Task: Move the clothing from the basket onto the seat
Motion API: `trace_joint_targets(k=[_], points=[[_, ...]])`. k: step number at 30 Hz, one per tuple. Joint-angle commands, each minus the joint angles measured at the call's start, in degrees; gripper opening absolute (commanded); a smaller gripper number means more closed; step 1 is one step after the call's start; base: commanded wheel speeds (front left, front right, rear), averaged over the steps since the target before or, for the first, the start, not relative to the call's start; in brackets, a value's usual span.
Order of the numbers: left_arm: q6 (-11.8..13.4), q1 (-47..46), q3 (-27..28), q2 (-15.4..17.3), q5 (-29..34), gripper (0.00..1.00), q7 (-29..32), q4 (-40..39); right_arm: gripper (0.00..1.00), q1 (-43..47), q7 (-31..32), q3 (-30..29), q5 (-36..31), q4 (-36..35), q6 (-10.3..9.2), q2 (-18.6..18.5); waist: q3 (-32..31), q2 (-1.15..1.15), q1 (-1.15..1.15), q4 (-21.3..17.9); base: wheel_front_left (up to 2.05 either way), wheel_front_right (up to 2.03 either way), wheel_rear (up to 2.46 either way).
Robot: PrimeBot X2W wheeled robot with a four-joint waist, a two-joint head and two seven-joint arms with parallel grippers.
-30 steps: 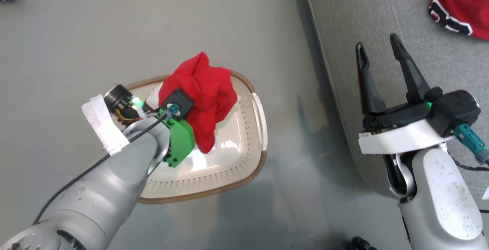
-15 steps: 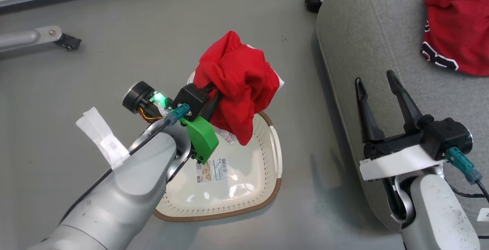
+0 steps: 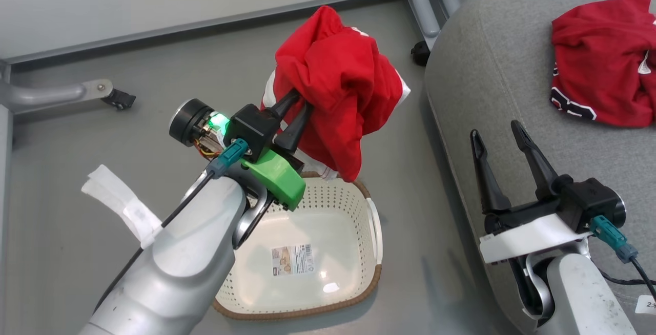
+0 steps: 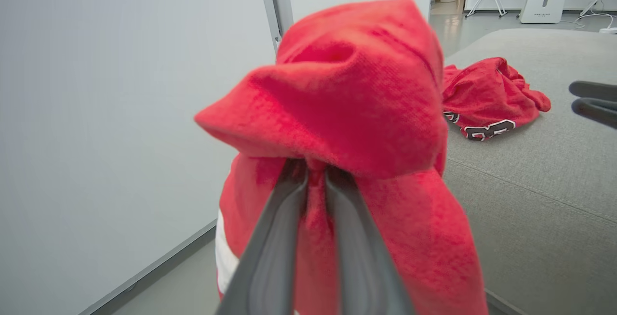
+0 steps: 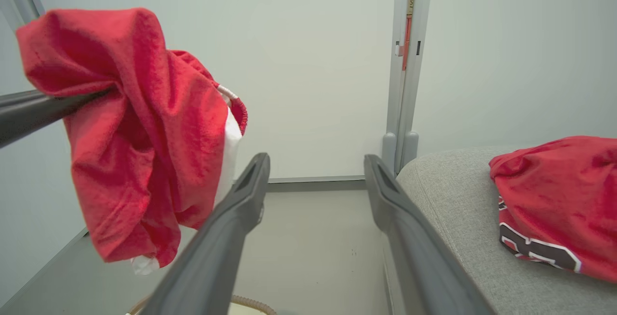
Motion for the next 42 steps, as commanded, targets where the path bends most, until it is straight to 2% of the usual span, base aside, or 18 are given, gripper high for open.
trace_joint_targets(k=[1, 10, 19, 31, 37, 42], points=[[-0.07, 1.07, 0.78, -0.11, 0.71, 0.00, -0.03, -0.94, 1.00, 1.00, -0.13, -0.02, 0.36, 0.29, -0.04, -0.18, -1.24, 0.00, 0.00, -0.12, 0.00, 0.00, 0.00], [-1.29, 3.36, 3.77, -2.49, 0.10, 0.00, -0.03, -5.39, 1.00, 2.64, -0.13, 0.05, 0.51, 0.36, -0.04, -0.18, -3.49, 0.00, 0.00, -0.15, 0.00, 0.00, 0.00], [-1.83, 1.05, 2.88, -4.41, -0.22, 0.00, -0.03, -8.48, 1.00, 3.34, -0.13, -0.16, 0.66, 0.25, -0.04, -0.18, -4.35, 0.00, 0.00, 0.53, 0.00, 0.00, 0.00], [-1.93, -0.27, 1.51, -5.07, -0.93, 0.00, -0.03, -8.23, 1.00, 3.77, -0.13, 0.59, 1.08, 0.39, -0.04, -0.18, -5.18, 0.00, 0.00, 0.60, 0.00, 0.00, 0.00], [-1.93, -0.28, 1.47, -4.93, -0.91, 0.00, -0.03, -8.06, 1.00, 3.20, -0.13, 2.55, 0.77, -1.24, -0.04, -0.18, -5.07, 0.00, 0.00, 0.73, 0.00, 0.00, 0.00], [-1.94, -0.36, 1.58, -4.80, -0.46, 0.00, -0.03, -8.02, 1.00, 2.47, -0.13, 6.38, 0.73, -3.91, -0.04, -0.17, -4.82, 0.00, 0.00, 0.78, 0.00, 0.00, 0.00]])
